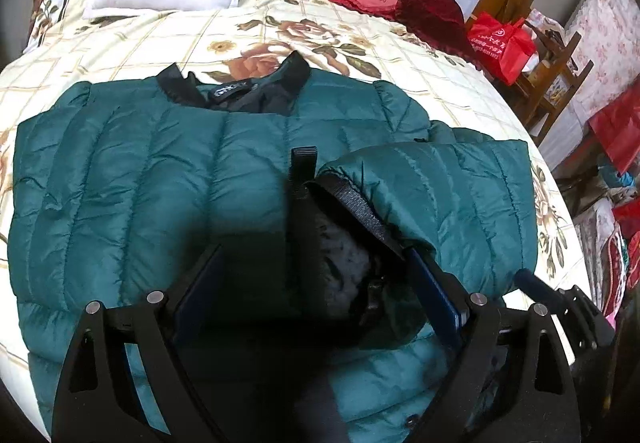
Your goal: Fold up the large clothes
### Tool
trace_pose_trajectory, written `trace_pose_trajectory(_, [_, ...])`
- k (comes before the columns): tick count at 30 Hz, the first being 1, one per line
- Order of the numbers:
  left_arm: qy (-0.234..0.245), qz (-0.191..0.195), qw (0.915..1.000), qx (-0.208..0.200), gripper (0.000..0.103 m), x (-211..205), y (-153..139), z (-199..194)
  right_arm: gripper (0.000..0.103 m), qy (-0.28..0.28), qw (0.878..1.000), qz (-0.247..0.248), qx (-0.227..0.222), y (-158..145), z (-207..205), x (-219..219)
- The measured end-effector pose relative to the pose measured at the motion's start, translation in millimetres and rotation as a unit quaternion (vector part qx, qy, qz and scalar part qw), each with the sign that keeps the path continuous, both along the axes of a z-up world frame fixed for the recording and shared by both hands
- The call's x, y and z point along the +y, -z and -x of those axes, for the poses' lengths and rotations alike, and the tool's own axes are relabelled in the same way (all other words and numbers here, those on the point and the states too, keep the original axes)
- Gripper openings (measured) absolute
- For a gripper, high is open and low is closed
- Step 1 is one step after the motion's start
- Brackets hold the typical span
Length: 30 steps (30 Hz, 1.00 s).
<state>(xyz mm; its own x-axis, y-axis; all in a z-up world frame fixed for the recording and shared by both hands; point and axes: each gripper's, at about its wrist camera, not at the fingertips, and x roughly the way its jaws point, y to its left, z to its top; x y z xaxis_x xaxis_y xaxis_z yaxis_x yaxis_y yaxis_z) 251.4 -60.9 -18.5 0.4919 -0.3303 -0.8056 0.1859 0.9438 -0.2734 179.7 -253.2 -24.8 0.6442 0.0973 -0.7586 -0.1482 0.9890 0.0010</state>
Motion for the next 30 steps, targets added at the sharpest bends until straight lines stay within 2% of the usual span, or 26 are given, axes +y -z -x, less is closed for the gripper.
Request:
trace_pose_trajectory(3, [0.006,0.000,0.9999,-0.008,0.091,-10,-2,3,0.069,0.029,0.999,-0.018,0.010,3,-1,-29])
trace_pose_trajectory(5, [-0.004,-0.006,0.9994,-0.034,0.091,-12,-7,11,0.069,0.039,0.999,-0.025,0.012,1,-1,-42])
trace_pose_trajectory(7, [-0.015,0.003,0.9979,-0.063,0.091,-7,-12,22,0.069,0.042,0.999,-0.021,0.008,0,-2,-46])
trace_pose_trajectory(10, [-0.029,0.017,0.9965,-0.076,0.090,1,-11,33,0.069,0.043,0.999,-0.025,0.013,3,-3,-51])
trace_pose_trajectory(13, [-0.020,0.024,0.9955,-0.090,0.091,-5,-12,37,0.069,0.043,0.998,-0.029,0.020,4,-7,-52])
trace_pose_trajectory(17, [0.006,0.037,0.9947,-0.096,0.091,-20,-12,37,0.069,0.048,0.998,-0.027,0.008,-2,-3,-55])
trace_pose_trajectory(21, [0.028,0.024,0.9973,-0.064,0.090,-39,4,19,0.069,0.065,0.997,-0.030,0.003,-5,-3,-64])
trace_pose_trajectory(23, [0.028,0.021,0.9975,-0.062,0.070,-43,11,12,0.069,0.077,0.996,-0.033,0.000,-7,-3,-71])
trace_pose_trajectory(24, [0.022,0.018,0.9981,-0.055,0.032,-43,15,8,0.069,0.081,0.996,-0.034,-0.001,-8,-3,-73])
trace_pose_trajectory(25, [0.018,0.020,0.9986,-0.045,0.007,-42,18,6,0.069,0.085,0.996,-0.036,-0.003,-9,-3,-75])
trace_pose_trajectory(26, [0.014,0.034,0.9986,-0.037,0.007,-39,19,6,0.069,0.091,0.995,-0.037,-0.005,-10,-3,-78])
trace_pose_trajectory(30, [0.007,0.043,0.9959,-0.079,0.005,-20,-6,23,0.069,0.108,0.993,-0.043,-0.012,-15,-3,-86])
